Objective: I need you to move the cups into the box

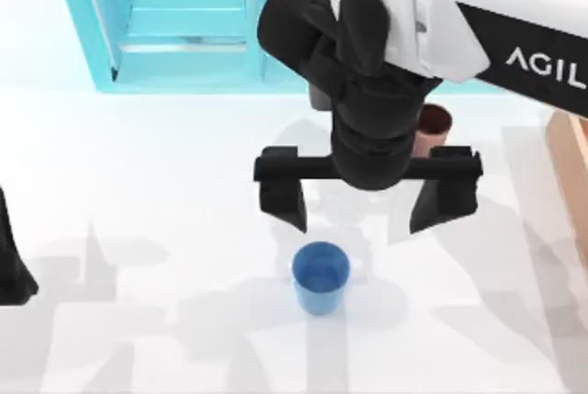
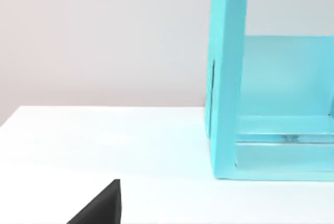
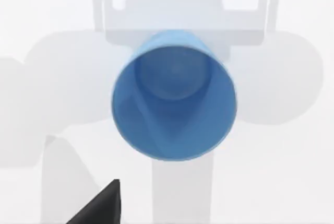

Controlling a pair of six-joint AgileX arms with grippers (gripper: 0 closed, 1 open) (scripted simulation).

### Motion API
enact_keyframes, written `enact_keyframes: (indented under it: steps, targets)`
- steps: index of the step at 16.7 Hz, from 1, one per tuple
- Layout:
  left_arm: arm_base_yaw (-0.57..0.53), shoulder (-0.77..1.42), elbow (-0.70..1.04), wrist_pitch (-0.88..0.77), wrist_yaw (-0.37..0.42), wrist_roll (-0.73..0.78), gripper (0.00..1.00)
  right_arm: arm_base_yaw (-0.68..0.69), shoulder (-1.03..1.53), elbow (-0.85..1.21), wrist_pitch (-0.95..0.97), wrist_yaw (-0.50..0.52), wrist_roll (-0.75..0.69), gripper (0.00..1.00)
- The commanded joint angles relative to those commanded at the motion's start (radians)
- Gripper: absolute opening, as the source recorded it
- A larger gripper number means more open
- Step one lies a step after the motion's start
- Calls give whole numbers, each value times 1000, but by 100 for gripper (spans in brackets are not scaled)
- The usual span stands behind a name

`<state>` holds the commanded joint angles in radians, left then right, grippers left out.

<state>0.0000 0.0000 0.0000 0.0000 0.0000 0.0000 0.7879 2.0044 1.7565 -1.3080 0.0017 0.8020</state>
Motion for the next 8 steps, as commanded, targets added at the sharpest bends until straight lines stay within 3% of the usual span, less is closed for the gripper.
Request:
enact_keyframes:
  steps: [8]
  targets:
    - [0, 0, 0, 0, 0, 0, 100, -3, 21, -2, 6, 0, 1, 100]
